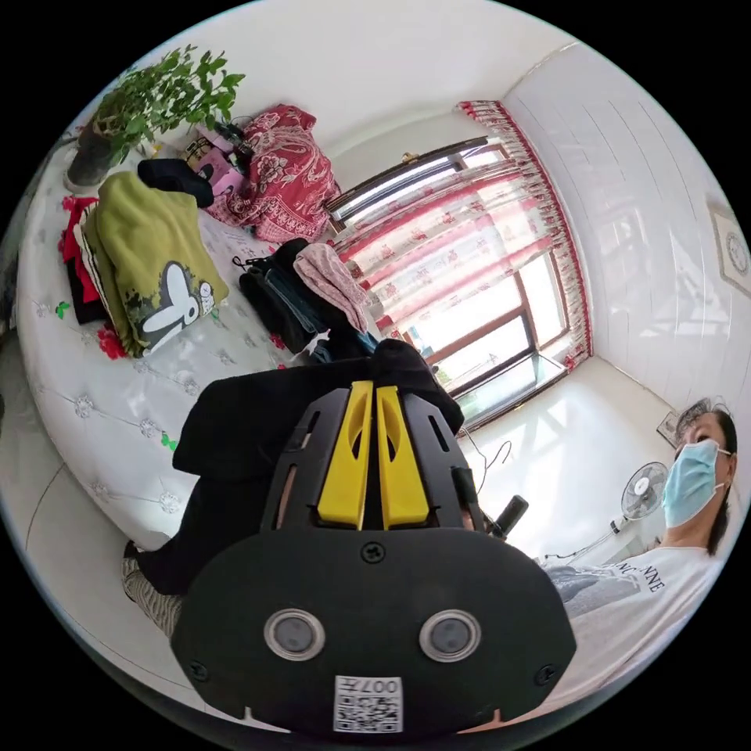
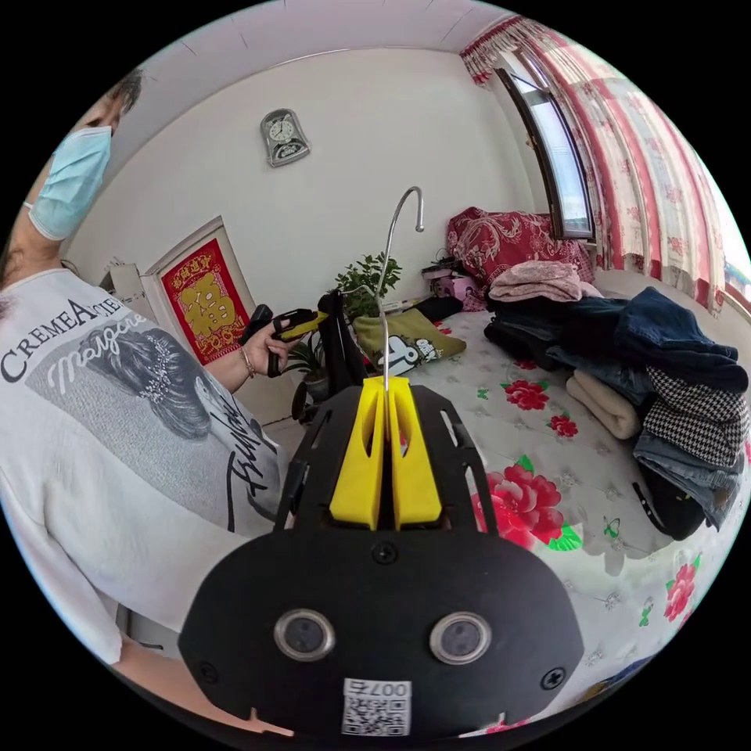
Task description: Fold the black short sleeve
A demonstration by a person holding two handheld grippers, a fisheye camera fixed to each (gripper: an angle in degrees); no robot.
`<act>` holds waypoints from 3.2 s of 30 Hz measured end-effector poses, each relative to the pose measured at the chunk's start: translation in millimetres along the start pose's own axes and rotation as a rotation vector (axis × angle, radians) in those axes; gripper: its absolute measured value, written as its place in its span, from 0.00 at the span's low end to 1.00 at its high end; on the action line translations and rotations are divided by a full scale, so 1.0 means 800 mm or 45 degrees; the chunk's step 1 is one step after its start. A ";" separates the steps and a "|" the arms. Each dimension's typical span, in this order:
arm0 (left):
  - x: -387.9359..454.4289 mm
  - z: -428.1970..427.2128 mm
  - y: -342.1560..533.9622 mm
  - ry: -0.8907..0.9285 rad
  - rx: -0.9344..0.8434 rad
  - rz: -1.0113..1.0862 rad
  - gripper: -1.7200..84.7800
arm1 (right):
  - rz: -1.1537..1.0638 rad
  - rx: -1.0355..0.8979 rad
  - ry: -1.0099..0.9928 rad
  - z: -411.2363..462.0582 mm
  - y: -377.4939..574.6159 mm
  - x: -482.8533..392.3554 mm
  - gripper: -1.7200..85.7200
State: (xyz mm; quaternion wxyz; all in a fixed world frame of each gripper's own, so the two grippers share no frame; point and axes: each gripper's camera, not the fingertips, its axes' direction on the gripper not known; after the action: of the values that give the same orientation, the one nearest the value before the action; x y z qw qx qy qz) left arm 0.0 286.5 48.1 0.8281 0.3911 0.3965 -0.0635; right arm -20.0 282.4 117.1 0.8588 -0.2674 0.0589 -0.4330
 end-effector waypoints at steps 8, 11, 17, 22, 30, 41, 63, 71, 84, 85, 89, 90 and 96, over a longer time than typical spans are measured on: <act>0.068 0.078 -0.040 0.098 -0.380 0.441 0.01 | 0.015 -0.180 -0.036 0.045 -0.049 0.029 0.02; 0.043 0.081 -0.069 0.127 -0.339 0.296 0.01 | 0.056 -0.195 -0.038 0.058 -0.060 0.045 0.02; -0.051 0.024 -0.126 -0.121 -0.091 -0.165 0.01 | 0.228 0.067 -0.224 -0.018 -0.064 0.113 0.02; -0.071 0.029 -0.128 -0.208 -0.038 -0.249 0.01 | 0.600 0.480 -0.099 -0.088 -0.035 0.185 0.04; -0.052 0.090 -0.152 -0.251 -0.310 -0.047 0.01 | 1.501 0.043 1.123 -0.194 0.061 0.274 0.10; -0.054 0.110 -0.175 -0.364 -0.384 -0.015 0.01 | 0.765 -0.398 0.470 0.092 -0.078 0.200 0.12; -0.014 0.275 -0.319 -0.235 -0.480 0.336 0.02 | 0.459 -0.301 1.114 0.077 -0.301 0.245 0.02; -0.024 0.355 -0.333 -0.349 -0.533 0.474 0.12 | 0.875 -0.192 1.201 0.059 -0.304 0.299 0.05; -0.078 0.269 -0.028 -0.433 -1.197 0.351 0.13 | 1.249 -0.605 1.102 0.071 -0.017 0.193 0.10; -0.073 0.273 -0.021 -0.437 -1.209 0.379 0.13 | 1.223 -0.607 1.098 0.070 -0.018 0.196 0.10; -0.054 0.314 0.024 -0.553 -1.338 0.507 0.13 | 1.083 -0.725 1.000 0.088 -0.009 0.233 0.10; -0.055 0.323 0.035 -0.620 -1.349 0.545 0.10 | 1.080 -0.805 0.959 0.099 0.005 0.245 0.09; -0.062 0.322 0.023 -0.741 -1.273 0.498 0.01 | 1.247 -0.570 0.798 0.035 0.045 0.251 0.03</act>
State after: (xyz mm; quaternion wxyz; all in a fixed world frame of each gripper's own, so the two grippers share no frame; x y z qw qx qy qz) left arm 129.9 109.0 191.9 0.9821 -0.0130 0.0566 0.1794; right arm 139.1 155.1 148.5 0.8227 -0.2431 0.5133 -0.0240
